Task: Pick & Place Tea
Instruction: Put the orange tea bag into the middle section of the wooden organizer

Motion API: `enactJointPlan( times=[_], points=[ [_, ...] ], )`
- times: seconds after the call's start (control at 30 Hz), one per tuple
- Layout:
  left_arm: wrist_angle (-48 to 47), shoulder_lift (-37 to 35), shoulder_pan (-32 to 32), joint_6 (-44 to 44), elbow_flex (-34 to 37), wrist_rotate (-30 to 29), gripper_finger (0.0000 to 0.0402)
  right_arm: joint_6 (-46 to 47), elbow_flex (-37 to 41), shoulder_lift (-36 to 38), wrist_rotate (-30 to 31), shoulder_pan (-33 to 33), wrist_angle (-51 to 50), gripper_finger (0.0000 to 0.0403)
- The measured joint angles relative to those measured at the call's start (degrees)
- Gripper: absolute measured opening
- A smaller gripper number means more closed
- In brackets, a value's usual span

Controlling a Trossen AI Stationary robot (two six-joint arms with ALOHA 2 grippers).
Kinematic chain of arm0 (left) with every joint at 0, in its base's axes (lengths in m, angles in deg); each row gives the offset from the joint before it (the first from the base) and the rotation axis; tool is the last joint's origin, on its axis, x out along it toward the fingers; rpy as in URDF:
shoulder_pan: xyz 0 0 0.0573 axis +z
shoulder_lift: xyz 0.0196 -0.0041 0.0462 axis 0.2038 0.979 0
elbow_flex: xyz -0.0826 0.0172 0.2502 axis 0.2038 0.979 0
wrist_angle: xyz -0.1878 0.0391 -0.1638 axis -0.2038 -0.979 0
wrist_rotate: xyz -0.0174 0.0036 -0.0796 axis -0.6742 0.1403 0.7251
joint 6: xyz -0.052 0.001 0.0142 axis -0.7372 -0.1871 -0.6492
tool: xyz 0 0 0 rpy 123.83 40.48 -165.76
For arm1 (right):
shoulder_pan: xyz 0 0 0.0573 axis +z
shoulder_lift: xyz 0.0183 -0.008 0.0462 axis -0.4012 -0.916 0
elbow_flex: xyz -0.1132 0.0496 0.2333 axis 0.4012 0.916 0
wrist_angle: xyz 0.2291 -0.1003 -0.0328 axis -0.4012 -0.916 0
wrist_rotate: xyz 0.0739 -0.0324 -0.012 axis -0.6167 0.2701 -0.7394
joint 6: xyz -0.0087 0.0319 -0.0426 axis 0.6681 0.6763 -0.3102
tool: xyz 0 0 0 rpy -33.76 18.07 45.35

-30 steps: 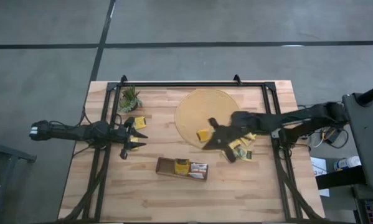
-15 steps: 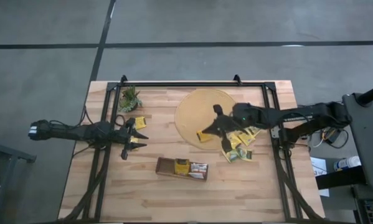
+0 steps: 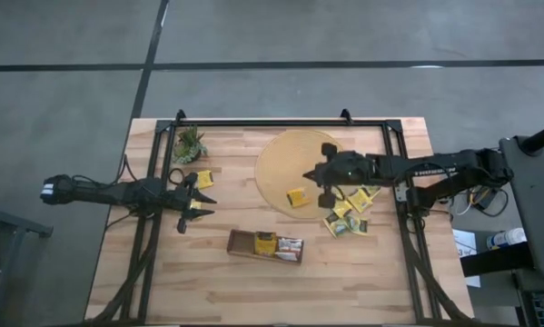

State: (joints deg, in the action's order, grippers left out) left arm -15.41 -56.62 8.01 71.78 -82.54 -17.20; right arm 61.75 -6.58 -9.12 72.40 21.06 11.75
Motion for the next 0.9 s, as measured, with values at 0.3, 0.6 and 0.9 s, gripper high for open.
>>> enactJointPlan(
  times=[0.3, 0.6, 0.9],
  points=[
    [-0.04, 0.00, 0.00, -0.01, 0.00, 0.01, 0.0139, 2.27, 0.00, -0.20, -0.95, -2.36, -7.46, 0.0009],
    [-0.09, 0.05, -0.01, 0.00, 0.00, -0.01, 0.0139, 2.51, 0.46, -5.03, -8.45, -4.37, -8.45, 0.0071],
    [-0.09, 0.09, -0.02, -0.02, 0.00, -0.01, 0.0139, 1.45, -1.38, -17.43, -8.64, -4.37, -8.52, 0.0190]
  ],
)
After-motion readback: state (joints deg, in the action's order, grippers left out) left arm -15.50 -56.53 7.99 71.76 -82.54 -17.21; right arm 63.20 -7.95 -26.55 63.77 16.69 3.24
